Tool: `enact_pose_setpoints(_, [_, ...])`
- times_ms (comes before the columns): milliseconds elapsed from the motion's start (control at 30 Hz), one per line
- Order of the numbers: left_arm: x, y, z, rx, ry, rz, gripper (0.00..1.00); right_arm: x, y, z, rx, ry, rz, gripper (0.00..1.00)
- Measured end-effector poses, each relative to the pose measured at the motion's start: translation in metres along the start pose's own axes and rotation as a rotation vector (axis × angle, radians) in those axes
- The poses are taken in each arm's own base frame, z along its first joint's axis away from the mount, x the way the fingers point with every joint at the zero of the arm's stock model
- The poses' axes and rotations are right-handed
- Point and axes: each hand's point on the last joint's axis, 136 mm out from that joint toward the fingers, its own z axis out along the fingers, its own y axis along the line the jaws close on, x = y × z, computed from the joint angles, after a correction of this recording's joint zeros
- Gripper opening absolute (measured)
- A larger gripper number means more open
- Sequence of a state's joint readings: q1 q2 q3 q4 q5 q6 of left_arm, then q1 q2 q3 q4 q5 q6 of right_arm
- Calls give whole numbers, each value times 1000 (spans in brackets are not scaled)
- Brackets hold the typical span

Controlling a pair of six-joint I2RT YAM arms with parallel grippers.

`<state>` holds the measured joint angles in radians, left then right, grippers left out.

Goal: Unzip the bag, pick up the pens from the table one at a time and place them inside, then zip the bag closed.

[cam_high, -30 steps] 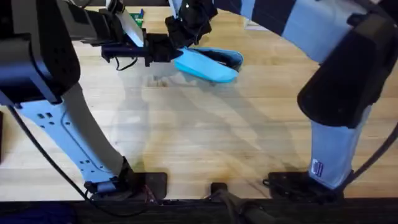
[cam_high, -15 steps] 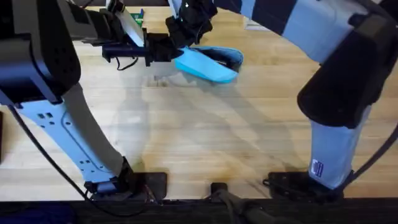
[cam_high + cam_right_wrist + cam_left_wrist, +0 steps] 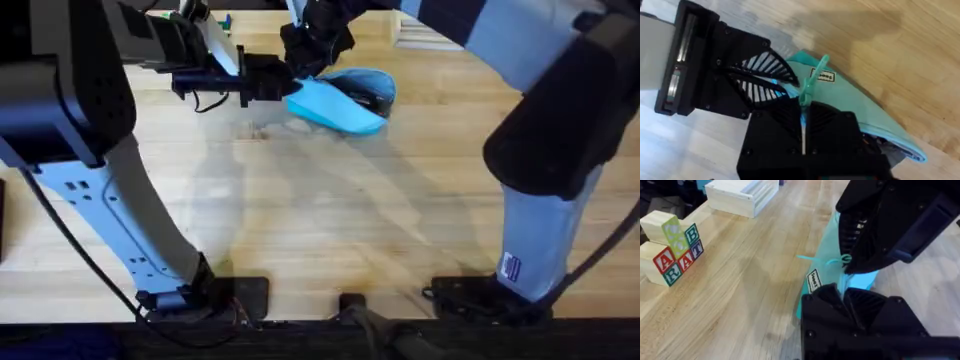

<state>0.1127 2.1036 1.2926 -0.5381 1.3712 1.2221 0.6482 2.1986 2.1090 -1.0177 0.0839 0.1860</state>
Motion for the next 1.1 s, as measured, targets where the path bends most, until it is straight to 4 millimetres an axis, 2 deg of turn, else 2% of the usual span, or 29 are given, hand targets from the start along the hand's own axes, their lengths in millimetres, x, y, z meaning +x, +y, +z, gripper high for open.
enact_pose_setpoints(467, [-2, -1, 2, 6, -8, 5, 42, 0, -11, 0, -39, 14, 5, 32])
enact_pose_setpoints(833, [-4, -3, 6, 20, -15, 18, 42, -1, -29, 0, -96, 29, 60, 32])
enact_pose_setpoints(900, [-3, -2, 5, 16, -12, 13, 42, -2, -46, -5, -44, 29, 74, 31])
enact_pose_setpoints(933, [-4, 0, 0, 7, -22, 13, 42, -5, -71, -8, -6, 22, 113, 31])
enact_pose_setpoints(1100, [-4, -1, 1, 7, -20, 11, 42, 1, -84, -9, 32, 46, 127, 31])
